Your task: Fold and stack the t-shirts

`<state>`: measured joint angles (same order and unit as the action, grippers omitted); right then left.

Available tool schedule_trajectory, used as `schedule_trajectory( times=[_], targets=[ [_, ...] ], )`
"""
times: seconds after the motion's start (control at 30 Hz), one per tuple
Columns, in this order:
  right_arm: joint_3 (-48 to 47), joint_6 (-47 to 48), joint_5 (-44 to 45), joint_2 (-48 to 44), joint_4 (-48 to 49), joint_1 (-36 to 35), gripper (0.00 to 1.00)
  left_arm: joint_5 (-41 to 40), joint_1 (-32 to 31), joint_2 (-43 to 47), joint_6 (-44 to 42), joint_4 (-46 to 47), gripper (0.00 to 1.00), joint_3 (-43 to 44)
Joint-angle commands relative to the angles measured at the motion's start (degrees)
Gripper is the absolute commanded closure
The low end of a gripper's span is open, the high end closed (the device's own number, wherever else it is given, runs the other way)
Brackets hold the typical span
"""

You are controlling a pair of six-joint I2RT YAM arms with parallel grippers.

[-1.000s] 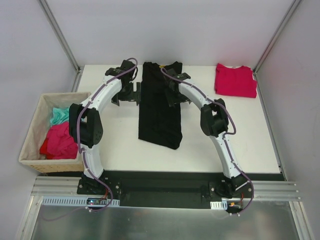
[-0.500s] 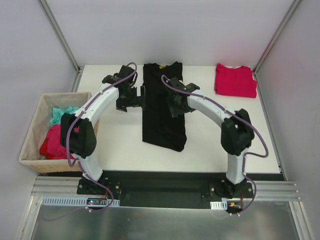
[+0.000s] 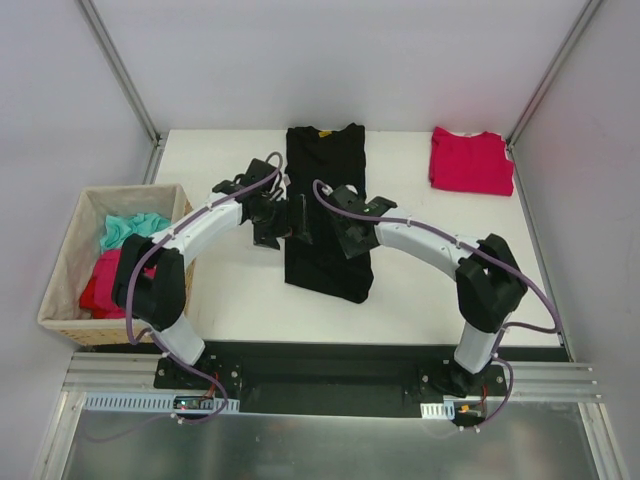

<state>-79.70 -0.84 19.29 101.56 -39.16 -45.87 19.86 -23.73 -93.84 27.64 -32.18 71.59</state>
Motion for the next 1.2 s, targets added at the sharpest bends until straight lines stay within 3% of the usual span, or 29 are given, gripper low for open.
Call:
schedule_trajectory(
  times=[0.0,0.3,0.57,0.77,0.93,1.17],
  targets=[
    [0.51,-1.79,-1.62,0.74,2.24,-2.03,0.57,4.58,-1.76,-2.31,2.59,4.76,0.01,-0.75],
    [-4.40,-1.80,-2.76,3.21,1.19,-4.76,0.56,6.51,-2.99,-2.14,3.47,5.55,0.01,-0.14],
    [-9.24,-1.71,-1.98,2.33,-0.13,-5.81,0.53,1.07,-2.47,8.75,4.44,6.78,0.03,-2.16],
    [-9.16,-2.50,-2.06,0.22,-1.10,-7.22,0.53,-3.07,0.78,18.07,6.20,7.05,0.12,-8.21],
    [-5.92,-3.20,-2.24,0.66,0.04,-7.75,0.53,-2.90,4.91,24.48,6.73,8.02,0.10,-13.67],
    [-3.97,-3.82,-4.34,3.38,2.15,-7.83,0.53,-1.14,8.69,25.82,6.73,8.10,0.08,-15.96]
  ],
)
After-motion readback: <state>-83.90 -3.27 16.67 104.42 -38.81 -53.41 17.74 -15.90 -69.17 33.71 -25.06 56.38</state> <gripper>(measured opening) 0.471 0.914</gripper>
